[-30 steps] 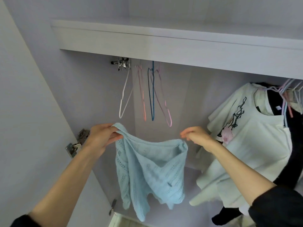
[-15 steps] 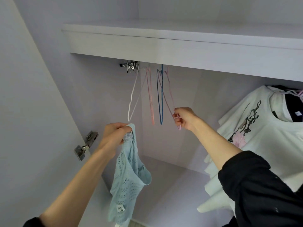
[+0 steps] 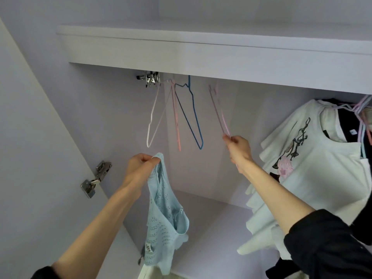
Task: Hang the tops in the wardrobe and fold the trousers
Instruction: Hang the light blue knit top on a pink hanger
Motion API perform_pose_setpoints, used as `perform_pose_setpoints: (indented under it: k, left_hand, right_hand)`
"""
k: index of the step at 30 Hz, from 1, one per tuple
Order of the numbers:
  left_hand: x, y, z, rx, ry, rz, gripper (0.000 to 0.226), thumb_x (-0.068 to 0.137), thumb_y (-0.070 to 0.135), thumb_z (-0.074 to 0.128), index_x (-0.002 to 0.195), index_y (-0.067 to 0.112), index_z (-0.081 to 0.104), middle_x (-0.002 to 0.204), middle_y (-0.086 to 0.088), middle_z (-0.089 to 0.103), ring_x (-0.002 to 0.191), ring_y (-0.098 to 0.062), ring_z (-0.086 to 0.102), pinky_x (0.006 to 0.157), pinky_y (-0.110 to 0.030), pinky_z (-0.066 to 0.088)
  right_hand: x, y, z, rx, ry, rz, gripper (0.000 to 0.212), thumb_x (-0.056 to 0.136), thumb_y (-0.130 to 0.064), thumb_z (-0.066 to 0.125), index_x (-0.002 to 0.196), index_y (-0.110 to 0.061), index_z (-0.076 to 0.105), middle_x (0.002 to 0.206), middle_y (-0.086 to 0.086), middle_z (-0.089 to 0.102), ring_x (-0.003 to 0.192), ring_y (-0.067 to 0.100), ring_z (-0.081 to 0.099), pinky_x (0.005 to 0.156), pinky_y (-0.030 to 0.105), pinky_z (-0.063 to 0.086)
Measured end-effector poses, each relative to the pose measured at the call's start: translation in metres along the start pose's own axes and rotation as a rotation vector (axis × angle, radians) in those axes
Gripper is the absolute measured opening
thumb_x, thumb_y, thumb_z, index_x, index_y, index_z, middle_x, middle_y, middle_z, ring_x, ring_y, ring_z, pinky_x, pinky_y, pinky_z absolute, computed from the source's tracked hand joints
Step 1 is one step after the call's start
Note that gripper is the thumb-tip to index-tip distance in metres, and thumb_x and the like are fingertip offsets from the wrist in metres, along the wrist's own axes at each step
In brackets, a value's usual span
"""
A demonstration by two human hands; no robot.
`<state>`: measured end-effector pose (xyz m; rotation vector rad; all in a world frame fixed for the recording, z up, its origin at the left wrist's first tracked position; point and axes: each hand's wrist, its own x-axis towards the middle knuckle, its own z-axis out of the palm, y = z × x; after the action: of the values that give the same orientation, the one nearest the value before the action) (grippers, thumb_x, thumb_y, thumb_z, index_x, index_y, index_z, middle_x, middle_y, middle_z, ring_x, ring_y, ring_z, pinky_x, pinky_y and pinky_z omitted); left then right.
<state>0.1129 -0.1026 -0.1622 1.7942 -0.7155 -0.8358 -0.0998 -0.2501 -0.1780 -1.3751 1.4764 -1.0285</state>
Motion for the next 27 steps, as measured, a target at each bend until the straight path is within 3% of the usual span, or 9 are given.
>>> perform_pose_setpoints:
  k: [3,5,10,13,16,18,22,27]
  left_hand:
    - [-0.005,0.000,0.009,0.019,-0.024,-0.019,0.013,0.087,0.017,0.060,0.077,0.012,0.054,0.084,-0.010,0.056,0.079,-0.024,0.052,0.072,-0.033,0.042]
    - [-0.009,0.002,0.017,0.033,-0.059,-0.027,0.011,0.088,0.015,0.058,0.078,0.011,0.054,0.081,-0.009,0.057,0.076,-0.023,0.053,0.068,-0.031,0.042]
    - [-0.017,0.008,0.033,0.088,-0.166,-0.034,0.005,0.085,0.008,0.058,0.081,0.006,0.056,0.075,-0.010,0.058,0.070,-0.022,0.055,0.064,-0.028,0.046]
    - [-0.019,0.008,0.039,0.094,-0.201,-0.039,0.007,0.085,0.007,0.058,0.079,0.005,0.055,0.074,-0.011,0.059,0.066,-0.020,0.059,0.062,-0.028,0.053]
    - [-0.021,0.007,0.046,0.085,-0.214,-0.045,0.009,0.087,0.006,0.057,0.078,0.005,0.055,0.071,-0.011,0.061,0.063,-0.019,0.061,0.046,-0.019,0.052]
    - [-0.022,0.006,0.050,0.109,-0.218,-0.047,0.011,0.088,0.007,0.056,0.078,0.005,0.055,0.072,-0.011,0.061,0.063,-0.019,0.061,0.043,-0.019,0.051]
    - [-0.021,0.004,0.054,0.167,-0.198,-0.049,0.011,0.089,0.011,0.055,0.079,0.005,0.055,0.074,-0.011,0.061,0.063,-0.019,0.061,0.050,-0.025,0.050]
    - [-0.026,0.003,0.058,0.210,-0.217,-0.023,0.011,0.089,0.013,0.056,0.081,0.006,0.053,0.072,-0.008,0.059,0.064,-0.017,0.058,0.055,-0.025,0.049]
  right_hand:
    - [-0.014,0.031,-0.013,-0.052,0.104,-0.055,0.046,0.090,-0.031,0.060,0.056,-0.016,0.034,0.054,0.000,0.035,0.056,0.020,0.031,0.054,0.031,0.026]
    - [-0.027,0.054,-0.024,0.076,0.107,-0.040,0.051,0.087,-0.036,0.064,0.054,-0.018,0.029,0.052,0.000,0.029,0.055,0.019,0.027,0.054,0.031,0.023]
    - [-0.051,0.089,-0.050,0.318,0.013,0.059,0.039,0.089,-0.039,0.058,0.062,-0.015,0.045,0.046,-0.006,0.039,0.047,0.012,0.038,0.055,0.026,0.038]
    - [-0.046,0.096,-0.061,0.532,0.067,0.187,0.037,0.094,-0.044,0.049,0.074,-0.013,0.054,0.046,-0.008,0.030,0.041,0.007,0.028,0.044,0.019,0.027]
    - [-0.048,0.110,-0.070,0.482,0.171,0.260,0.051,0.097,-0.047,0.040,0.063,-0.011,0.053,0.042,-0.009,0.024,0.032,0.003,0.018,0.034,0.015,0.017]
    - [-0.053,0.117,-0.077,0.410,0.187,0.265,0.055,0.097,-0.047,0.041,0.056,-0.011,0.051,0.045,-0.005,0.029,0.033,0.004,0.020,0.037,0.015,0.020]
    - [-0.056,0.125,-0.089,0.338,0.133,0.305,0.051,0.091,-0.046,0.054,0.050,-0.018,0.043,0.049,-0.002,0.030,0.045,0.011,0.024,0.054,0.022,0.022]
    - [-0.065,0.116,-0.087,0.821,-0.074,0.331,0.047,0.098,-0.028,0.044,0.051,-0.021,0.040,0.037,-0.008,0.022,0.034,0.006,0.019,0.043,0.018,0.021]
